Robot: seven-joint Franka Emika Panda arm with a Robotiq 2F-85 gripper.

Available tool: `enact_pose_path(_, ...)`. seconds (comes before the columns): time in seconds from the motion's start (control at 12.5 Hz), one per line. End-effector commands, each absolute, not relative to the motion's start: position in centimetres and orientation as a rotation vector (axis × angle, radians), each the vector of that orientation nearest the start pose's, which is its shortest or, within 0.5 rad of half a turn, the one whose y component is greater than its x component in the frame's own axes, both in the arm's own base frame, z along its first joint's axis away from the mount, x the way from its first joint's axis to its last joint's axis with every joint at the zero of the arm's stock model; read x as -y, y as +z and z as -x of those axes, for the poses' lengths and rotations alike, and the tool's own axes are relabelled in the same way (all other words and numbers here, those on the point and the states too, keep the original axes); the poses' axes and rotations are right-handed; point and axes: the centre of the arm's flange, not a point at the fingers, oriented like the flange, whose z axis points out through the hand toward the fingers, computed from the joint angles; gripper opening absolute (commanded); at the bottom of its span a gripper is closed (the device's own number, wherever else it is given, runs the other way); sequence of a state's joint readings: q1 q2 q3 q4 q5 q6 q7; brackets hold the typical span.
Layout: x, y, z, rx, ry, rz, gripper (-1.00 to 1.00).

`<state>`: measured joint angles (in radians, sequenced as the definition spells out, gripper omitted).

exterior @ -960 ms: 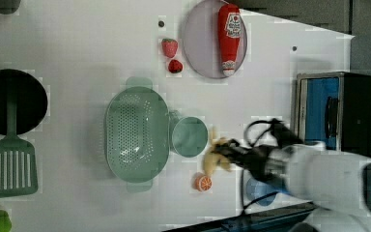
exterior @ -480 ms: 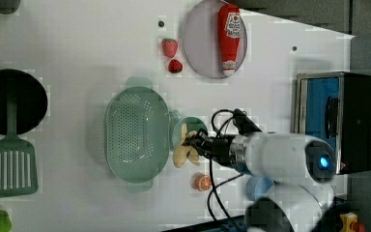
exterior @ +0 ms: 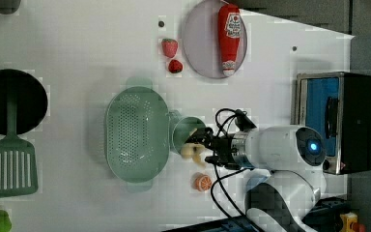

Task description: Pick Banana and place it in mug.

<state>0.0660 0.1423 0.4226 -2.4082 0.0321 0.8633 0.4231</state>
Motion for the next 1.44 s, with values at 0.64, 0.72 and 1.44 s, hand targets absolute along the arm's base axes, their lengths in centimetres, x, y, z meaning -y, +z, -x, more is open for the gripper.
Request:
enact_pose_path(0.64,-15.5,40.5,-48.1,-1.314,0.024,2.865,1.0)
enact_pose_path(0.72,-13.6,43.3,-48.4,-1.312,0.025,2.87,1.0)
enact_pose_path(1.44,3.4,58.8,-47.4,-1.397,-0.032,2.752,1.0)
